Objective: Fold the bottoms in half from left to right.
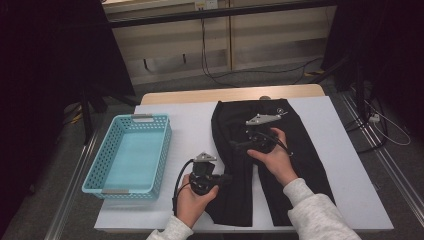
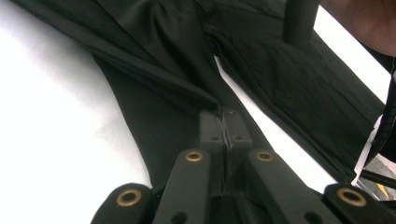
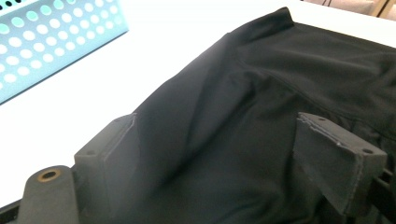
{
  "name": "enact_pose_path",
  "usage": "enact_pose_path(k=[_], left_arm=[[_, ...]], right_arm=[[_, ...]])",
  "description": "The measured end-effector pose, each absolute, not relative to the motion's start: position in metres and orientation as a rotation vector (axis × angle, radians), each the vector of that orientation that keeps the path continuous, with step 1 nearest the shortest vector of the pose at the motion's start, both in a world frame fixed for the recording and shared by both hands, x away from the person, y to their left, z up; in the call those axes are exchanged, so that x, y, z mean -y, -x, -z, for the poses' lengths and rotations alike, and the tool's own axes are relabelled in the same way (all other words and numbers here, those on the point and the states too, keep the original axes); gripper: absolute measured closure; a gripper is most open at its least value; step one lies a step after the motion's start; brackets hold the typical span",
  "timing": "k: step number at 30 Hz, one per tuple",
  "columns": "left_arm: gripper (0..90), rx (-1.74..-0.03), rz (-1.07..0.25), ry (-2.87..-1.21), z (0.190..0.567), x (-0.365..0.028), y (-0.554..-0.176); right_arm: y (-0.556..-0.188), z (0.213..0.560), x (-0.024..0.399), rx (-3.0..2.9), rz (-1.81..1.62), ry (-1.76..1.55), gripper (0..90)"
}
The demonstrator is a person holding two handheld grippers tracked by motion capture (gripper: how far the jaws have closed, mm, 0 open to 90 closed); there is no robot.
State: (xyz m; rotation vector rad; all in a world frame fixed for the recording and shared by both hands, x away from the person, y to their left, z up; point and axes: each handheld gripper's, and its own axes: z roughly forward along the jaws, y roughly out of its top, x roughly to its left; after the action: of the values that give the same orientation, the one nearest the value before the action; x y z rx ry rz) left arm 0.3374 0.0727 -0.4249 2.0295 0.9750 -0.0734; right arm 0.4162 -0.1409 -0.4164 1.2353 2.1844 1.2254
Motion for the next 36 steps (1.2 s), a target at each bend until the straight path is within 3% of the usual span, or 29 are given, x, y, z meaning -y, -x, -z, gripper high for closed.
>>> enact_pose_path(k=[13,20,25,28,34,36], left_arm=[[89.6,-0.966,0.073,-2.005,0.426,-0.075,-0.337],[89.6,-0.969,0.077,-1.993,0.426,-0.074,-0.337],[89.6,-0.951,0.079,-1.989,0.424,-0.075,-0.336],[89.6,-0.939,0.082,-1.992,0.423,-0.075,-0.336],[89.6,-0.939,0.075,-1.986,0.424,-0.076,-0.338],[89.6,-0.944,0.072,-1.978,0.423,-0.078,-0.339]], right_arm=[[-0.429,0.422,0.116,-2.242,-1.220,-1.206,15.4],[-0.440,0.433,0.083,-2.315,-1.155,-1.164,14.9],[-0.453,0.451,0.069,-2.316,-1.070,-1.189,20.4],[-0.460,0.453,0.070,-2.313,-1.043,-1.207,34.1],[-0.473,0.449,0.092,-2.274,-1.100,-1.267,83.9],[-0.473,0.446,0.102,-2.251,-1.150,-1.300,89.2]])
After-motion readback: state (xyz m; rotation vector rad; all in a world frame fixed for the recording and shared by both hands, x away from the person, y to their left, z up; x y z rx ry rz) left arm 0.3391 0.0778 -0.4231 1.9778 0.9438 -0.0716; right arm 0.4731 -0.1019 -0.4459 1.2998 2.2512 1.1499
